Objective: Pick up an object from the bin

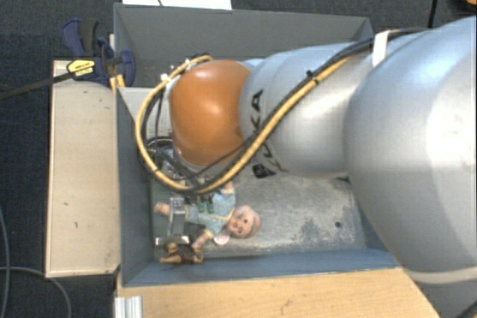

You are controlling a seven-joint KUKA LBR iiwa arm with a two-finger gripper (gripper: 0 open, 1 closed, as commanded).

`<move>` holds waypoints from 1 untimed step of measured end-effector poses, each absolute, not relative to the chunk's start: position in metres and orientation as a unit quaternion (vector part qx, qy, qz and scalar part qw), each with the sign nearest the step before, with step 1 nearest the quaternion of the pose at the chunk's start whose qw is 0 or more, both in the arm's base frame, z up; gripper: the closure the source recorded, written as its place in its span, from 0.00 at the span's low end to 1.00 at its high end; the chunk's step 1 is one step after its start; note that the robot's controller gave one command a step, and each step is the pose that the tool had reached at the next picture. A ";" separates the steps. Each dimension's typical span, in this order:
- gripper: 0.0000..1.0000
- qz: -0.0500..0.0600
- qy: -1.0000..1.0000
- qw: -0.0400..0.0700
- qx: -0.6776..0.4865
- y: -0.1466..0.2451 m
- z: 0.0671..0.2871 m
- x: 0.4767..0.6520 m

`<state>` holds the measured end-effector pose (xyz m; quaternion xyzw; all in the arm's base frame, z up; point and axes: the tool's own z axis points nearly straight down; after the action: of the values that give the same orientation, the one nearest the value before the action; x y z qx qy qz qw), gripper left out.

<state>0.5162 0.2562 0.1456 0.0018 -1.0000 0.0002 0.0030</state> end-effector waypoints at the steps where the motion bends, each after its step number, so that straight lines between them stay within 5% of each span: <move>1: 0.00 -0.001 -1.000 -0.001 -0.001 0.255 0.150 0.519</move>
Offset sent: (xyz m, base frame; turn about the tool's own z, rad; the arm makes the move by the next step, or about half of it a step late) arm 0.0066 -0.0474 -0.0035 0.0404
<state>0.5186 0.2551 0.1502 -0.0013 -1.0000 -0.0008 -0.0007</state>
